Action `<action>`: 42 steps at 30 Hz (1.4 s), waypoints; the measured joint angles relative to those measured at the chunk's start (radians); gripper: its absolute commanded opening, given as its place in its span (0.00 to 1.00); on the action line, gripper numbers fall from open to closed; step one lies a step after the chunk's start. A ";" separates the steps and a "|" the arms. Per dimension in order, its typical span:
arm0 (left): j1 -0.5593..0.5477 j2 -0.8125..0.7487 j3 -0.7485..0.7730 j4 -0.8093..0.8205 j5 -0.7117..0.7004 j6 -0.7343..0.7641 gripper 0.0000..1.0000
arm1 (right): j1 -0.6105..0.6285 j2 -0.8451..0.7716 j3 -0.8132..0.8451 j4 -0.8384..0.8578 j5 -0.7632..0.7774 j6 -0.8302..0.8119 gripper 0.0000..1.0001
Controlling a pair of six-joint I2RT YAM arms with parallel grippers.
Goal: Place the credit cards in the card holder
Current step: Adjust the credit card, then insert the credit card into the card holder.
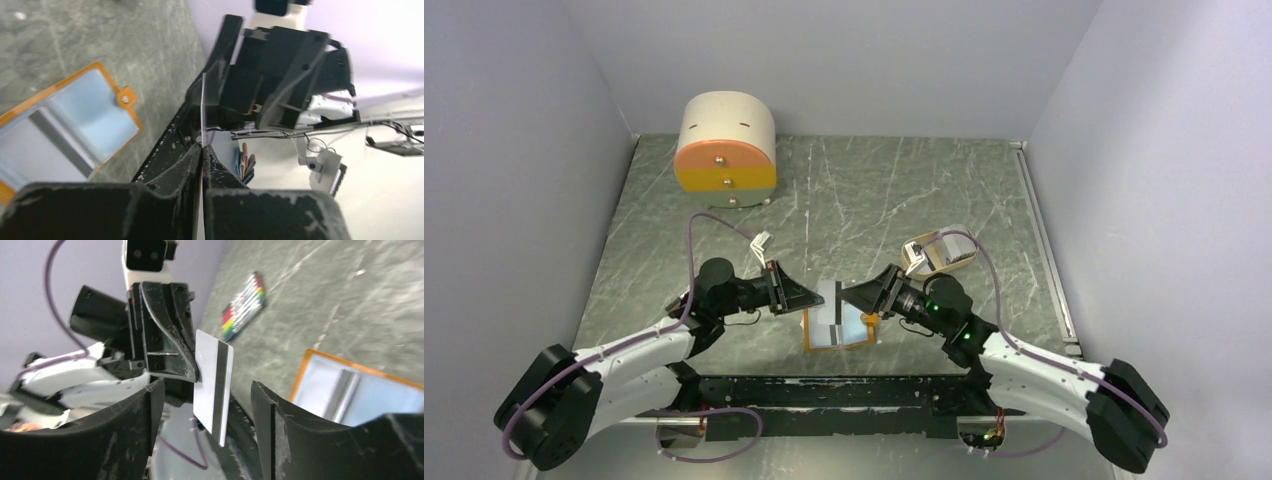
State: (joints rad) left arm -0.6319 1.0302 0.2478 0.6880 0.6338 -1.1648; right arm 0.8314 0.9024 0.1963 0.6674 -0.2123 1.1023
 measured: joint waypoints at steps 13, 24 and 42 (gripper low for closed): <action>-0.040 0.104 0.090 -0.386 -0.180 0.109 0.09 | -0.001 0.131 0.216 -0.695 0.221 -0.277 0.73; -0.105 0.204 0.188 -0.528 -0.278 0.118 0.09 | -0.003 0.179 0.133 -0.674 0.193 -0.322 0.68; -0.123 0.313 0.195 -0.551 -0.325 0.122 0.09 | -0.005 0.228 0.100 -0.560 0.175 -0.346 0.44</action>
State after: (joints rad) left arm -0.7551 1.3434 0.4427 0.1371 0.3092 -1.0424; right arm 0.8265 1.1305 0.2958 0.1070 -0.0372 0.7567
